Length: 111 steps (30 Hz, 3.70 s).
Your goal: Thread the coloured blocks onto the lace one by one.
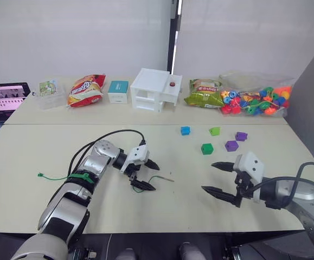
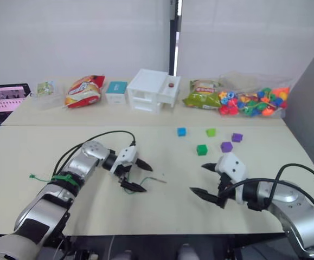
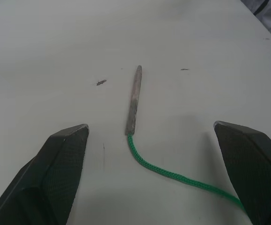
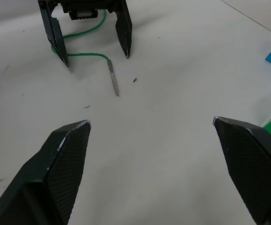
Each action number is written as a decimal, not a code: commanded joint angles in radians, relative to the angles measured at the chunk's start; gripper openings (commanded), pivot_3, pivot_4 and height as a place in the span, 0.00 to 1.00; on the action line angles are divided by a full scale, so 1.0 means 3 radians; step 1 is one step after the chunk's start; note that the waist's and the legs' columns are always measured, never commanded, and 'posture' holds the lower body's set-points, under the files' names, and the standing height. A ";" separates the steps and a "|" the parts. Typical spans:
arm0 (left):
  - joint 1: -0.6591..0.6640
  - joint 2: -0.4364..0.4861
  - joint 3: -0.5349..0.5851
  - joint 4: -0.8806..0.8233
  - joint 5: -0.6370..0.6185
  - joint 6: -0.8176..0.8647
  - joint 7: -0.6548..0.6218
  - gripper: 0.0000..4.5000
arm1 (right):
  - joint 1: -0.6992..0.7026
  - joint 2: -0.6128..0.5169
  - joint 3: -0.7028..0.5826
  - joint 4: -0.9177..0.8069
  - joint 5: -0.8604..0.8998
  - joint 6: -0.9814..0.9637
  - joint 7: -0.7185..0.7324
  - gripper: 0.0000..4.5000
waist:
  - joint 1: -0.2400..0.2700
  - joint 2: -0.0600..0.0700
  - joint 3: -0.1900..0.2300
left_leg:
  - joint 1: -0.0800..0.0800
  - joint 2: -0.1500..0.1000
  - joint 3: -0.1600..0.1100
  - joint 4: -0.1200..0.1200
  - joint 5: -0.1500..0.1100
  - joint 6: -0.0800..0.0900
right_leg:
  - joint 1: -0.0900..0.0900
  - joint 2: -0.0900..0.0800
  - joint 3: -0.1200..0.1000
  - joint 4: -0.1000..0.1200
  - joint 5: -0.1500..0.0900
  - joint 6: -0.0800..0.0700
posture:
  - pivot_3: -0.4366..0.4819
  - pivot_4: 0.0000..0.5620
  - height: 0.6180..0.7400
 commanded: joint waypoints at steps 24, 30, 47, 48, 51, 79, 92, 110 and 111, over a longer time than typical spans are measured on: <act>-0.0054 -0.0204 -0.0251 -0.0110 0.0746 -0.0270 0.0282 0.00 | 0.0171 0.0121 -0.0219 -0.0323 0.0143 0.0047 -0.0229 1.00 | 0.0069 0.0000 -0.0002 | 0.0007 -0.0001 -0.0001 0.0007 -0.0001 0.0002 | 0.0011 0.0000 0.0000 0.0000 0.0002 0.0004 | 0.48 0.27 1.00; -0.0038 -0.0100 -0.0108 -0.0330 0.0574 -0.0092 0.0145 0.00 | 0.0228 0.0184 -0.0278 -0.0294 0.0115 0.0054 -0.0316 1.00 | 0.0067 0.0000 -0.0002 | 0.0023 0.0000 -0.0001 0.0007 -0.0004 0.0007 | 0.0028 0.0001 0.0000 -0.0003 0.0002 0.0004 | 0.48 0.27 1.00; 0.0908 0.0936 0.0470 -0.3083 -0.0293 0.2316 0.0372 0.00 | 0.0236 0.1191 -0.0653 0.0007 -0.0452 0.0231 -0.1953 1.00 | -0.0013 0.0005 -0.0002 | 0.0011 0.0005 -0.0002 -0.0001 -0.0003 0.0005 | 0.0005 0.0004 0.0003 0.0005 0.0002 0.0003 | 0.48 0.27 1.00; 0.0908 0.0990 0.0454 -0.3203 -0.0299 0.2531 0.0433 0.00 | 0.0132 0.1185 -0.0637 0.0101 -0.0501 0.0223 -0.2003 1.00 | -0.0011 0.0005 -0.0002 | 0.0011 0.0004 -0.0002 -0.0001 -0.0003 0.0005 | 0.0005 0.0003 0.0003 0.0005 0.0002 0.0003 | 0.48 0.27 1.00; 0.0896 0.1113 0.0429 -0.3496 -0.0426 0.3039 0.0487 0.00 | -0.0263 0.1094 -0.0592 0.0508 -0.0640 0.0226 -0.2083 1.00 | -0.0035 0.0006 -0.0002 | 0.0010 0.0005 -0.0001 -0.0001 -0.0003 0.0005 | 0.0005 0.0005 0.0004 0.0002 0.0002 0.0003 | 0.48 0.27 1.00; 0.0730 0.1244 0.0028 -0.3732 -0.0805 0.3676 0.0925 0.00 | -0.2925 0.1045 -0.0221 0.4377 -0.1265 -0.0558 -0.2178 1.00 | -0.0113 0.0010 -0.0001 | 0.0002 0.0002 0.0004 -0.0011 -0.0001 0.0002 | -0.0009 0.0000 0.0007 0.0002 0.0003 0.0001 | 0.48 0.27 1.00; 0.0764 0.1340 0.0059 -0.3775 -0.0908 0.3677 0.1000 0.00 | -0.3290 0.1028 -0.0226 0.5357 -0.1391 -0.1059 -0.2122 0.44 | -0.0134 0.0010 -0.0001 | 0.0001 0.0002 0.0004 -0.0011 -0.0001 0.0002 | -0.0009 0.0000 0.0007 0.0002 0.0003 0.0001 | 0.48 0.27 1.00; 0.0843 0.1438 0.0091 -0.3769 -0.0989 0.3615 0.1061 0.00 | -0.2074 0.1033 -0.0583 0.1816 -0.0819 0.0299 -0.2178 0.26 | -0.0104 0.0015 -0.0002 | -0.0016 0.0001 -0.0005 -0.0007 -0.0001 0.0002 | -0.0022 -0.0001 0.0001 0.0027 0.0003 0.0002 | 0.48 0.27 1.00; 0.0852 0.1443 0.0089 -0.3749 -0.0978 0.3579 0.1057 0.00 | -0.1931 0.1072 -0.0628 0.1343 -0.0667 0.0586 -0.2215 0.26 | -0.0103 0.0016 -0.0001 | -0.0016 0.0001 -0.0004 -0.0006 -0.0001 0.0002 | -0.0022 -0.0001 0.0002 0.0027 0.0003 0.0002 | 0.48 0.27 1.00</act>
